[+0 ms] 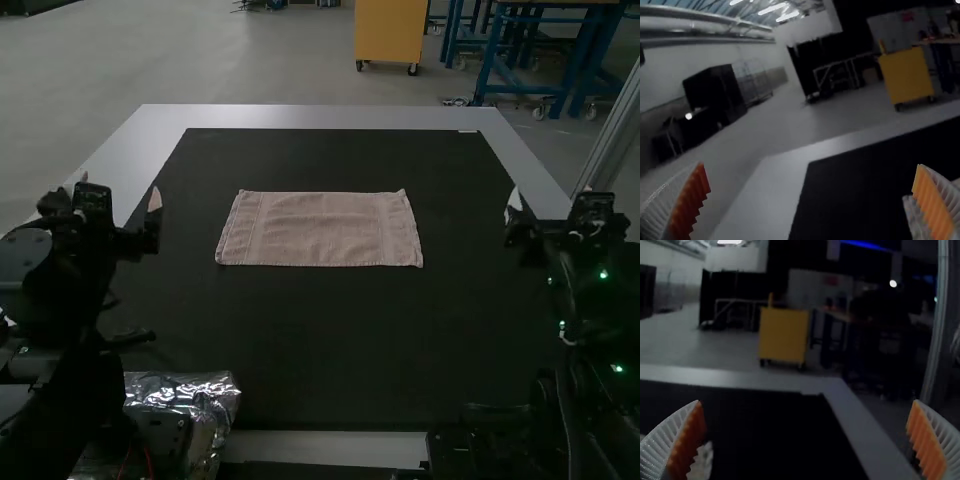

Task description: Fold the towel.

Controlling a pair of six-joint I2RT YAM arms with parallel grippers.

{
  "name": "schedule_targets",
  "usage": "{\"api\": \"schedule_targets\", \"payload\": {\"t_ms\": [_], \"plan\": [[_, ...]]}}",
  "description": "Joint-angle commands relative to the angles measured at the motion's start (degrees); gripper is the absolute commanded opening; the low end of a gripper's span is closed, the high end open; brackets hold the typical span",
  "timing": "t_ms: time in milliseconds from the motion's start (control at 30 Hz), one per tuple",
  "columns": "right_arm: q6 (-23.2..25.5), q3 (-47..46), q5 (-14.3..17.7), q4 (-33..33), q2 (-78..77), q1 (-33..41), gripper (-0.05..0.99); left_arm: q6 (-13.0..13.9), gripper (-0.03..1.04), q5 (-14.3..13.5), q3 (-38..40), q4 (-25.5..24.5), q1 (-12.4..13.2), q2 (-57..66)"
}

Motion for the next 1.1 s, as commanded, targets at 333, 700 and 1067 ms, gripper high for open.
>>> {"api": "schedule_targets", "payload": {"t_ms": [333,700,1067], "plan": [[-12.1,6.1,-0.7,2.6,1.2,-2.7,0.91,5.6,0.96,-1.4,6.8,3.4,-0.7,2.2],[5.4,26.7,-3.8,-4.9,28.4,-3.2,0.90,-12.1,0.96,-2.2,27.9,-3.8,-0.8,36.5],[13.2,37.5,-12.6,-23.8,58.9,-2.4,0.90,-12.4,0.96,2.3,34.8,-8.9,-0.8,60.9]]}}
